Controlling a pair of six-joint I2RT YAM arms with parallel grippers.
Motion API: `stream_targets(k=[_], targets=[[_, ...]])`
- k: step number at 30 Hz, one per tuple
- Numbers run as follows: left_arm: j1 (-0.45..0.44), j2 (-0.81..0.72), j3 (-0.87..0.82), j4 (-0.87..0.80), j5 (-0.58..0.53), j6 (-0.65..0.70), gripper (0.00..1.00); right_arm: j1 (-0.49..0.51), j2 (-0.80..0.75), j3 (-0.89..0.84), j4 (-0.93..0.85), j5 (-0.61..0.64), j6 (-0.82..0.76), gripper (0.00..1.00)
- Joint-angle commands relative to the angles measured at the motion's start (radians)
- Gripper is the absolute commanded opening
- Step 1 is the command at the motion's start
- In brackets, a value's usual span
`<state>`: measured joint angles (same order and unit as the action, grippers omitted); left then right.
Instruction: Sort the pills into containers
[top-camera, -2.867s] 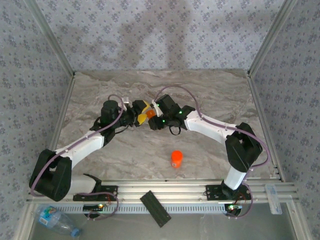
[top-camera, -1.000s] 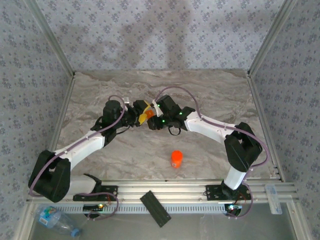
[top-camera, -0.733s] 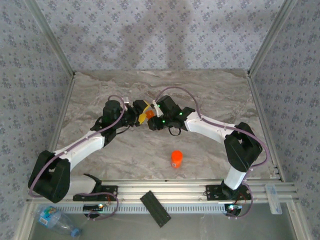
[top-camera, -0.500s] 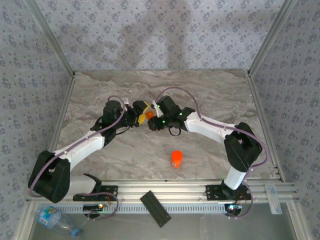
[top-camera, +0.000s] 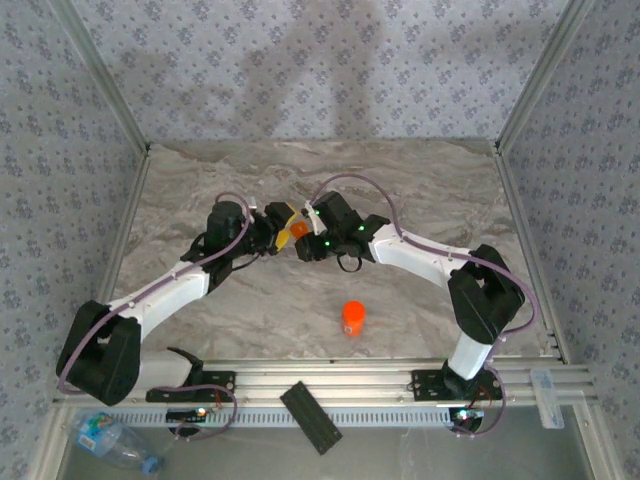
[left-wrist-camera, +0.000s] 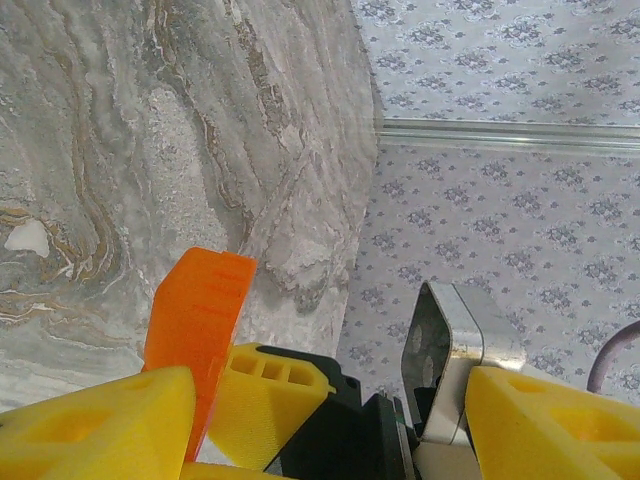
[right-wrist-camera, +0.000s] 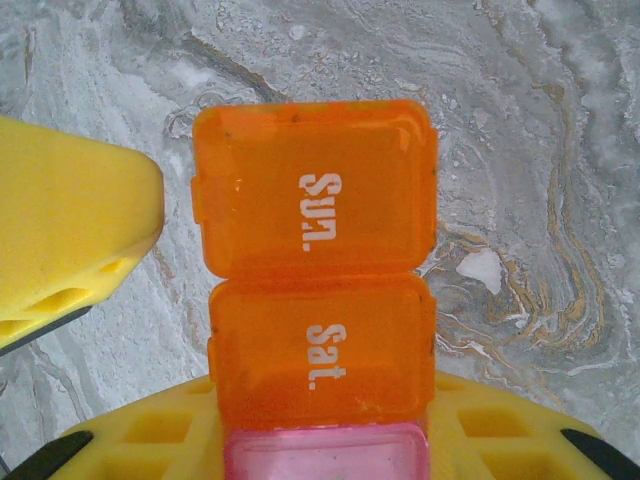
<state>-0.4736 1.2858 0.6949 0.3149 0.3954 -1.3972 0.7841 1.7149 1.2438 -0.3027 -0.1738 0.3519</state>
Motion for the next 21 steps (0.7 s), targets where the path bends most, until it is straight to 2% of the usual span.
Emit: stream_targets(k=[1,21], targets=[[-0.008,0.015,0.008,0.036,-0.003,0.003,0.72,0.007,-0.030,0.003,0.000,-0.020,0.013,0.40],[-0.031,0.037,0.040,0.095,0.003,-0.046,0.72,0.027,-0.002,-0.007,0.020,-0.027,0.028,0.40]])
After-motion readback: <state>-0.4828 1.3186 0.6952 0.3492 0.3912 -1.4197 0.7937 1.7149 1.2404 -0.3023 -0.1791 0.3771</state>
